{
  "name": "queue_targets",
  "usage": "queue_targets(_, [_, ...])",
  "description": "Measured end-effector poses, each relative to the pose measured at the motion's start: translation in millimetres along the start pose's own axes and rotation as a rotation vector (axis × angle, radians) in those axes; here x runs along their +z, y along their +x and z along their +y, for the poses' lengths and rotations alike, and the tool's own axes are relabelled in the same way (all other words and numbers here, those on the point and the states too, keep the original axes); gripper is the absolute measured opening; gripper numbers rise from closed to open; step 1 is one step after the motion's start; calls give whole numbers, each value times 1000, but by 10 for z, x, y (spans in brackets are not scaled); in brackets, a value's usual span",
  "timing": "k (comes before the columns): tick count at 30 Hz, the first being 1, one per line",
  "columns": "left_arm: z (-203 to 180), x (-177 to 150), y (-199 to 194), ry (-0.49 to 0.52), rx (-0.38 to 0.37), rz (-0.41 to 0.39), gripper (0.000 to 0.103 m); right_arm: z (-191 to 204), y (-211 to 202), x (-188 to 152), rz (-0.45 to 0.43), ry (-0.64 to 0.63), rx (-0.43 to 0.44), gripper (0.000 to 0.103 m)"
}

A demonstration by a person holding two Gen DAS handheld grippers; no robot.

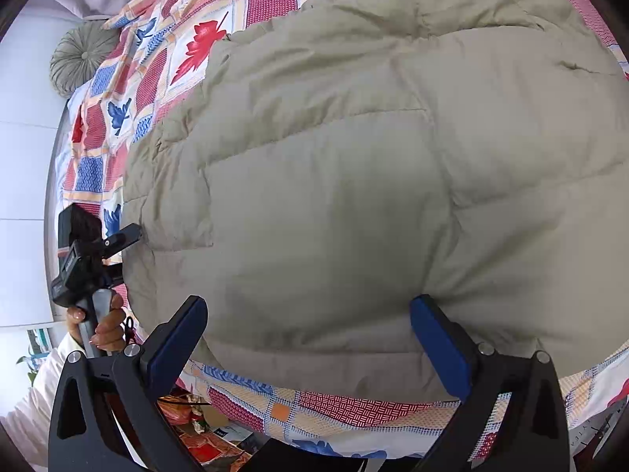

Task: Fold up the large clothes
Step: 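Grasp the folded bundle with both grippers and lift it off the bed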

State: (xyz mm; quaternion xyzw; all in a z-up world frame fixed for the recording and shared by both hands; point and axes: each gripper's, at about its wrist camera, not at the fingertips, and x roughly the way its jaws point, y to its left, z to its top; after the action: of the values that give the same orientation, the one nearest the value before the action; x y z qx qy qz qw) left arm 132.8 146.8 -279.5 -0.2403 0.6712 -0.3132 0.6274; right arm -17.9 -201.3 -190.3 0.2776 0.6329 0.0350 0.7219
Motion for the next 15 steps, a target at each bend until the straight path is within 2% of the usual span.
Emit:
queue_targets(2, [-62, 36, 110, 14, 37, 21, 101, 7, 1, 0, 1, 1, -3, 103])
queue_targets(3, [-94, 42, 140, 33, 63, 24, 79, 14, 2, -3, 2, 2, -2, 103])
queue_targets(4, [-118, 39, 146, 51, 65, 27, 66, 16, 4, -2, 3, 2, -3, 103])
queue_targets(5, [-130, 39, 130, 53, 45, 30, 48, 23, 4, 2, 5, 4, -2, 103])
queue_targets(6, [-145, 38, 101, 51, 29, 25, 39, 34, 0, 7, 10, 5, 2, 103])
queue_targets(9, [-228, 18, 24, 64, 42, 11, 31, 80, -83, 39, 9, -6, 38, 103])
queue_targets(11, [-307, 3, -27, 71, 49, 4, 29, 97, -196, 84, -43, -16, 24, 101])
queue_targets(13, [-406, -12, -88, 69, 49, -3, 27, 65, -295, 156, -108, -18, -16, 75])
queue_targets(14, [-472, -16, -125, 70, 48, -6, 27, 33, -299, 206, -122, -13, -46, 38])
queue_targets(15, [-534, -43, -167, 71, 49, -10, 27, -15, -278, 265, -124, 1, -69, 18])
